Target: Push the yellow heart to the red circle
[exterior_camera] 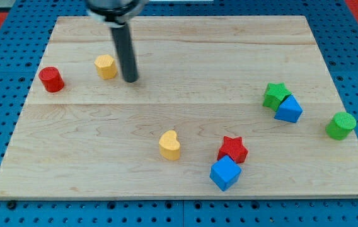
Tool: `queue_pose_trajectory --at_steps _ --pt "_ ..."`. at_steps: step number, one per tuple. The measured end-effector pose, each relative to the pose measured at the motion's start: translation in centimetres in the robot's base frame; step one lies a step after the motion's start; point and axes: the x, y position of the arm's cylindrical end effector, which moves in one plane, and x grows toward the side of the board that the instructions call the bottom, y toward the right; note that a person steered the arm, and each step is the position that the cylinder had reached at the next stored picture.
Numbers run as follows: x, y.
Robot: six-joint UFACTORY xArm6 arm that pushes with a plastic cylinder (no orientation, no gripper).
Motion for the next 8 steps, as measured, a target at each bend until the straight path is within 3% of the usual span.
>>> queue_pose_trajectory --at_steps 1,3,4,6,7,8 --pt "-2.2 -3.1" --pt "-2.0 -16.3" --pt "-0.6 -8.6" --pt "11.2 9.3" --pt "15.9 11.6" --pt "20.0 10.2"
